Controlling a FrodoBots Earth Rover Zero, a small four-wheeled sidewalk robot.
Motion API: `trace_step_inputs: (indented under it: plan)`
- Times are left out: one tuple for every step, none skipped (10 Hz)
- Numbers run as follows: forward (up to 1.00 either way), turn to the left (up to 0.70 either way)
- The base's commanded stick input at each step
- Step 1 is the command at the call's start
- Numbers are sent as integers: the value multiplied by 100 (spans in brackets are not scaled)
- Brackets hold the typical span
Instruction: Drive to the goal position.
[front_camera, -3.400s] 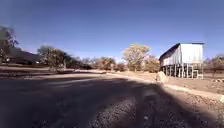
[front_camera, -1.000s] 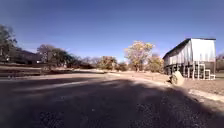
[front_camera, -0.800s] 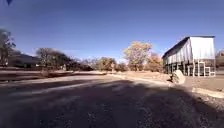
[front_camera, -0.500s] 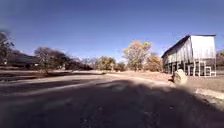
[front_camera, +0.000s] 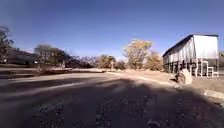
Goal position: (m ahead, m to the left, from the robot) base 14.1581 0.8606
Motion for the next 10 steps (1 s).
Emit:
trace_step_inputs:
  plan:
    - [70,0]
    - [70,0]
    - [70,0]
    - [70,0]
    - [70,0]
    - [70,0]
    - [70,0]
    - [70,0]
    - [70,0]
    - [70,0]
